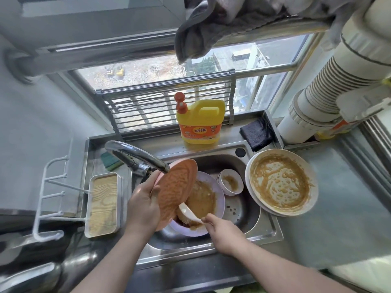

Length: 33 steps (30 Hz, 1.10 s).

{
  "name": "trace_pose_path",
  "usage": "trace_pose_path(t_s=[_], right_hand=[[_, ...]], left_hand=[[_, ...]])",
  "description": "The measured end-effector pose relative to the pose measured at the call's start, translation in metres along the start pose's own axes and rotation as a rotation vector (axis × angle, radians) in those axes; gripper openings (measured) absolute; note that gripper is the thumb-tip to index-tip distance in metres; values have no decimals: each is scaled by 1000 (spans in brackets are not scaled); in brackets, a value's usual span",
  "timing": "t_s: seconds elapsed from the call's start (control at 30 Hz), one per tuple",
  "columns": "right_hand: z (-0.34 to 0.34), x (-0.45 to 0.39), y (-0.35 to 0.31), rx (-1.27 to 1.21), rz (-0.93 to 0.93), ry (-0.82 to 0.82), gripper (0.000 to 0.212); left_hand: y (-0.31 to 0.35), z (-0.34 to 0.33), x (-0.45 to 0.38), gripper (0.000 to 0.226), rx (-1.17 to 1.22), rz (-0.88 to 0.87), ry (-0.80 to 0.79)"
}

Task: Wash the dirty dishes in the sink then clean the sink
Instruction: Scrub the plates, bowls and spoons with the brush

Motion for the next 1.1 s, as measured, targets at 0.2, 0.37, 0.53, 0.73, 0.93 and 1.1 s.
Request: trace_pose_path(t_s=[0.2,0.37,0.53,0.73,0.93,1.1], right_hand=[[38,-6,11,-498,-100,124,16],[41,-19,-34,-822,-223,136,19],[0,7,-90,-726,-62,61,19],[4,22,-94,-543,133,101,18],[7,13,-103,-586,-22,51,20],[18,48,-66,-248,187,-101,19]], left_hand=[[-34,-4,8,37,115,148,61],[-57,-34,28,33,474,476,48],[-54,-48,39,35,438,516,72],[-69,-47,41,31,367,611,59],[-56,-57,41,21,588,731,124],[-74,-46,18,17,669,935,161]])
Point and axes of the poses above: each hand's wrist, its own x-axis away from the middle knuckle, its own z-axis out of the back of the hand, y = z × x, the point moved 7 cm from there along -x, towards the middle knuckle, and after that the axes turned 12 degrees about y, right-handed, at the moved point
